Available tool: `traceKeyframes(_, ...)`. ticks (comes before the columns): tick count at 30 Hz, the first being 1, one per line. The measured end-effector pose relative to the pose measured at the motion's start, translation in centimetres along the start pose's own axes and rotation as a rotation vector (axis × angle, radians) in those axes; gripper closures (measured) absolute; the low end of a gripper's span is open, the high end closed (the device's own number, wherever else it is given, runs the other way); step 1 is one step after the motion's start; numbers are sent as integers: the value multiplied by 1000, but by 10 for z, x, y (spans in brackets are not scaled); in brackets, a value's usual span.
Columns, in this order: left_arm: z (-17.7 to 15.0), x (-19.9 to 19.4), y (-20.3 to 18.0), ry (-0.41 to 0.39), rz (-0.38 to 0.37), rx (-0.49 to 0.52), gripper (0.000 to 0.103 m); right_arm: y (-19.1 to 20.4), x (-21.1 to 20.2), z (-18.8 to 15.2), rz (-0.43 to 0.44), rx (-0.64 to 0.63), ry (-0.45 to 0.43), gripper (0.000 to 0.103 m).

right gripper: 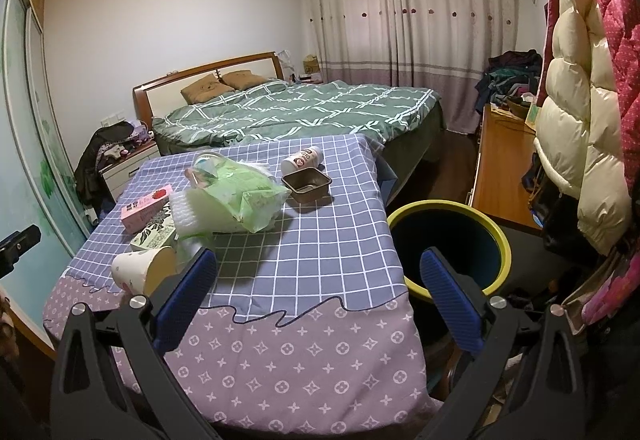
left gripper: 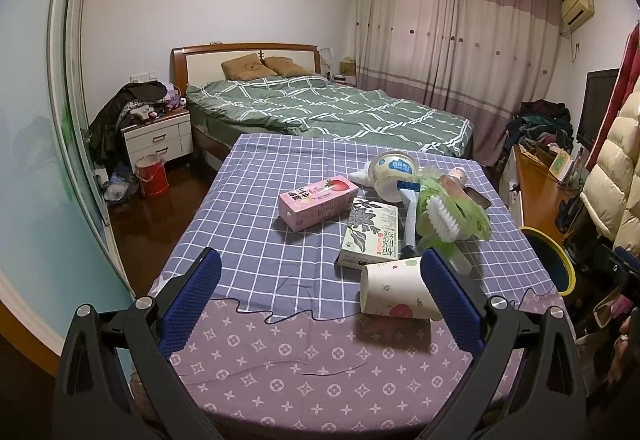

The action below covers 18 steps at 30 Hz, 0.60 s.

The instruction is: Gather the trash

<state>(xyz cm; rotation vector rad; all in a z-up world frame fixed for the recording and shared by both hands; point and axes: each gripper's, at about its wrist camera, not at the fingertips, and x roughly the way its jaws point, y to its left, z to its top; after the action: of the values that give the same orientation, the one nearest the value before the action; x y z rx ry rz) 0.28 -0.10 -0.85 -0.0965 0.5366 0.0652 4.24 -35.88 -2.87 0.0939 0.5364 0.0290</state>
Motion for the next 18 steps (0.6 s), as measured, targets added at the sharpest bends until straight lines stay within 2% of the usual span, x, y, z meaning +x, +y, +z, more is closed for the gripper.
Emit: traceKeyframes(18,0,6,-1,11,4,-2,5,-4,4,2,1,20,-1,6)
